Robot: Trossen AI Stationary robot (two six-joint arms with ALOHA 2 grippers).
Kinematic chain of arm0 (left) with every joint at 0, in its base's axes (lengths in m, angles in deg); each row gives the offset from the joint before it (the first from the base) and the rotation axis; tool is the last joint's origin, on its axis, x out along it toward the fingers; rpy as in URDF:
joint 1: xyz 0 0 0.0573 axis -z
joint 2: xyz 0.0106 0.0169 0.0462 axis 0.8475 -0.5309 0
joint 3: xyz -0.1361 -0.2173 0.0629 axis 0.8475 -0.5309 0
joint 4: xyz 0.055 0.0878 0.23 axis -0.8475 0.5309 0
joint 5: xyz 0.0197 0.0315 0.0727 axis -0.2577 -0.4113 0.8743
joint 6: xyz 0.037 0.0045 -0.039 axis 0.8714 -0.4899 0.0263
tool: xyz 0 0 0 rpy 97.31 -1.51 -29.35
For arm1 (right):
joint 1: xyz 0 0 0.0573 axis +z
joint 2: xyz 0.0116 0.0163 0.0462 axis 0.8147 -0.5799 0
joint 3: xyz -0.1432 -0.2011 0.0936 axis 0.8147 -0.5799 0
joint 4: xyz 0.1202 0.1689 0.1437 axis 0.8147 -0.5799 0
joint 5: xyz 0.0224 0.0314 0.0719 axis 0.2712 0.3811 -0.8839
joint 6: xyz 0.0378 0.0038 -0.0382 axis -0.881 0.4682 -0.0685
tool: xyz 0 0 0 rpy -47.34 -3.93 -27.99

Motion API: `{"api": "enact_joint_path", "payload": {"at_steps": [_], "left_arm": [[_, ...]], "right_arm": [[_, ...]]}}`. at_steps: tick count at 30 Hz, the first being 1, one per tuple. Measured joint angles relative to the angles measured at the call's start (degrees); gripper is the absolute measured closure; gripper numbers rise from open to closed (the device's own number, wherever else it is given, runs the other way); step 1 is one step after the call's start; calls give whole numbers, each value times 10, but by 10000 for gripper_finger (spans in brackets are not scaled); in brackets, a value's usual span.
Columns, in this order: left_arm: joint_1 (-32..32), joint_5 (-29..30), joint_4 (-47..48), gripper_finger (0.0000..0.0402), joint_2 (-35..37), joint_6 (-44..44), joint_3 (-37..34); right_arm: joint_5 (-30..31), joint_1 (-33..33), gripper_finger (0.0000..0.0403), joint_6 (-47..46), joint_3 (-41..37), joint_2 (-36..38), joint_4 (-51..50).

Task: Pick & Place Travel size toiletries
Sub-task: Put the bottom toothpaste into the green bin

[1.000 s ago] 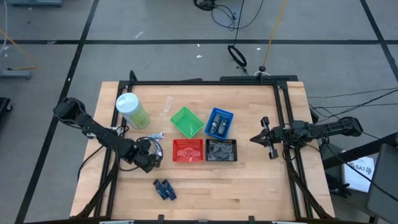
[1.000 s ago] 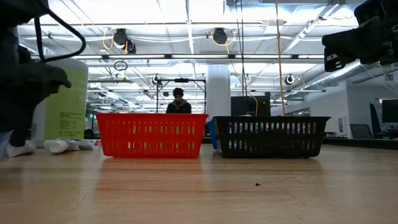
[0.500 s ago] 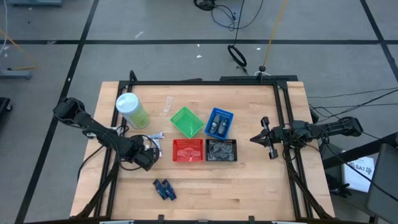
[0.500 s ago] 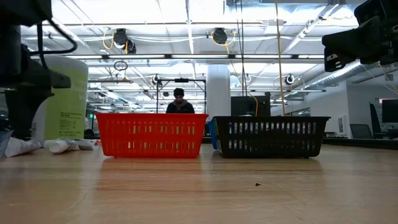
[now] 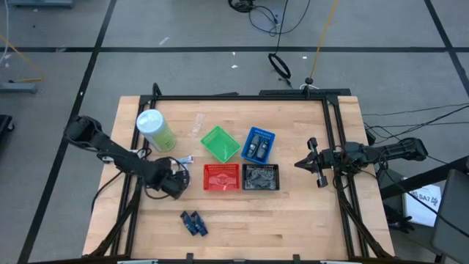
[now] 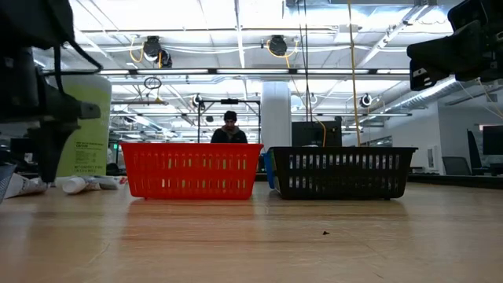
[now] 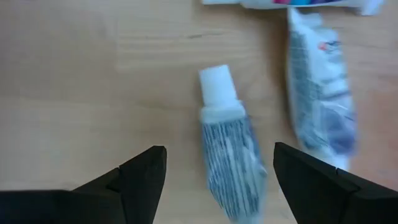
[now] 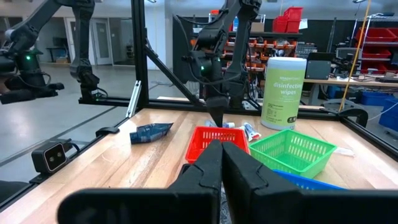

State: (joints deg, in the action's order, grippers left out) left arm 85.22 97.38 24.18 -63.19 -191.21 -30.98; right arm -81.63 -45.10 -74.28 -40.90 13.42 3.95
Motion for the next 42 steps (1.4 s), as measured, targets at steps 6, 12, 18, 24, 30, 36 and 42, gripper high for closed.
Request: {"api": "enact_joint_path", "payload": {"at_steps": [6, 12, 18, 24, 30, 36, 42], "left_arm": [[-22, -39, -7, 110, -56, 34, 4], [-24, -34, -20, 110, -75, 42, 4], [-24, -41, -25, 133, -64, 50, 1], [-24, -49, -32, 207, -64, 58, 1], [-24, -52, -31, 280, -64, 58, 2], [-24, -57, -29, 307, -64, 72, 2], [-24, -52, -30, 309, -64, 80, 2]], "right_arm": [[0, 0, 403, 0, 0, 0, 0], [0, 0, 403, 0, 0, 0, 0], [0, 0, 403, 0, 0, 0, 0], [0, 0, 403, 0, 0, 0, 0], [0, 0, 403, 0, 0, 0, 0], [0, 0, 403, 0, 0, 0, 0], [0, 0, 403, 0, 0, 0, 0]]}}
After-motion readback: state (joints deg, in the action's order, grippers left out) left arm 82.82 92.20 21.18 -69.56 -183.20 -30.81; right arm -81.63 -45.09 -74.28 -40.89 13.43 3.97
